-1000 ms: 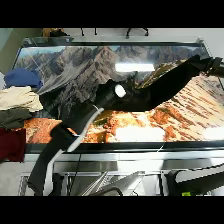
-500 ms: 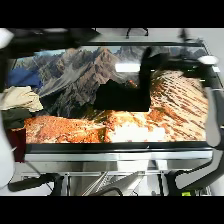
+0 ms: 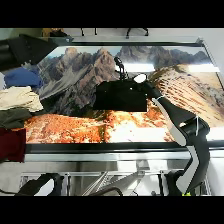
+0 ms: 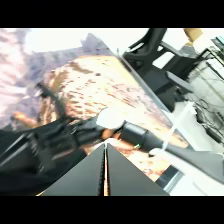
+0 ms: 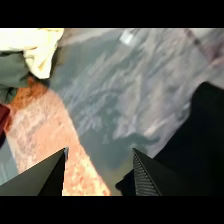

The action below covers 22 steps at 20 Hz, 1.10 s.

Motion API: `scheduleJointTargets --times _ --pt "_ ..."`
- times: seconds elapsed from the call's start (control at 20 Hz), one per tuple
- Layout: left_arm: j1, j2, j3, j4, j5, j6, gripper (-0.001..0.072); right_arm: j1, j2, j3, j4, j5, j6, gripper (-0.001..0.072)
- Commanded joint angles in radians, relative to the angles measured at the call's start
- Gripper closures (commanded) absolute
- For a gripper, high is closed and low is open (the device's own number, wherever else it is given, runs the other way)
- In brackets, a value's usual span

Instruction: Fold the shirts.

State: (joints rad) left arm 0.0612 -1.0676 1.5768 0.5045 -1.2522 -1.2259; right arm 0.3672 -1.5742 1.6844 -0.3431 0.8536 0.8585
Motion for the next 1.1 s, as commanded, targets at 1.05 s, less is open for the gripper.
scheduleJointTargets --times 1.05 --pt "0.016 0.032 -0.091 -0.003 -0.010 0.032 0.0695 -0.433 -0.121 -0.080 -0.392 0.336 0.326 0.0219"
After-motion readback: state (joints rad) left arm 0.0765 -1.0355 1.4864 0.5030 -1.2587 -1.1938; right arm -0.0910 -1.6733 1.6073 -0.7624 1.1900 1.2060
